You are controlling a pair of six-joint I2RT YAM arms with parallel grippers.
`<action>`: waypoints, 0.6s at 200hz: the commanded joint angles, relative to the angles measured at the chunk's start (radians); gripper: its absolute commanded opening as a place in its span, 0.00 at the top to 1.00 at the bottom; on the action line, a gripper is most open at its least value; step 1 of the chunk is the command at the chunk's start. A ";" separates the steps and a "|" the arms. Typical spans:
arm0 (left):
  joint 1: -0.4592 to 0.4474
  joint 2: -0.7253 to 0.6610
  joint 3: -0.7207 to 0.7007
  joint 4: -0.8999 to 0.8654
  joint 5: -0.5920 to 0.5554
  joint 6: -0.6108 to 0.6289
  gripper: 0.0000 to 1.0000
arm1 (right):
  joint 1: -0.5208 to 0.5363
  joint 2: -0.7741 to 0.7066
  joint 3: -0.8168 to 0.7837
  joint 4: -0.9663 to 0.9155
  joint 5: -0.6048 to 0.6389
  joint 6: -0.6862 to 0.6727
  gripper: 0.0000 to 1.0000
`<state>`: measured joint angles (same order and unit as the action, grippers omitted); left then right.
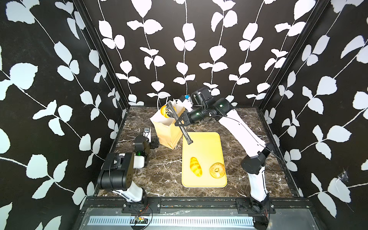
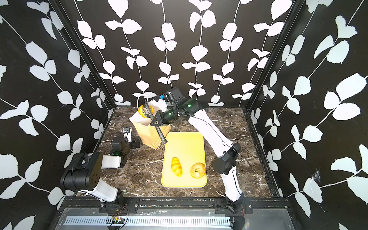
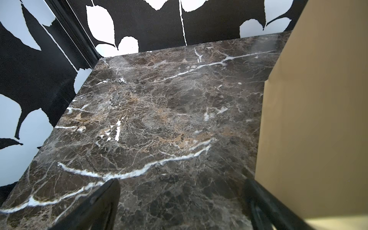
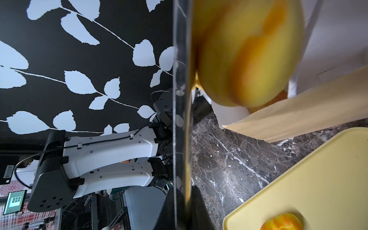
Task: Pack bread into a paper bag
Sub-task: Place the fake bread in the paper bag.
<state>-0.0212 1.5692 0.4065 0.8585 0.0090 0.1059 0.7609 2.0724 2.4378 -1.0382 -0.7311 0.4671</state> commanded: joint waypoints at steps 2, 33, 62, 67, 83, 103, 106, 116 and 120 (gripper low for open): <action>-0.003 -0.018 0.010 -0.001 0.001 0.005 0.02 | 0.008 0.015 0.037 0.046 -0.046 -0.006 1.00; -0.004 -0.018 0.011 -0.001 0.001 0.004 0.02 | 0.006 0.041 0.011 0.097 -0.065 0.010 1.00; -0.003 -0.018 0.011 -0.001 0.002 0.004 0.01 | 0.006 0.068 0.015 0.131 -0.079 0.029 1.00; -0.003 -0.018 0.010 -0.001 0.001 0.004 0.02 | 0.007 0.072 0.015 0.133 -0.080 0.030 1.00; -0.003 -0.018 0.010 -0.002 0.002 0.004 0.01 | 0.006 0.074 0.011 0.135 -0.073 0.031 0.98; -0.003 -0.018 0.011 -0.002 0.002 0.005 0.01 | 0.007 0.072 0.007 0.139 -0.069 0.038 0.90; -0.003 -0.018 0.010 -0.002 0.002 0.005 0.02 | 0.006 0.072 0.007 0.139 -0.070 0.037 0.89; -0.003 -0.018 0.011 -0.003 0.001 0.005 0.02 | 0.006 0.067 0.004 0.139 -0.064 0.036 0.85; -0.003 -0.018 0.011 -0.002 0.002 0.004 0.02 | 0.006 0.066 0.003 0.138 -0.063 0.036 0.83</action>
<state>-0.0212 1.5692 0.4065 0.8585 0.0090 0.1059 0.7612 2.1460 2.4378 -0.9596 -0.7784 0.5014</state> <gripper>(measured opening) 0.985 0.135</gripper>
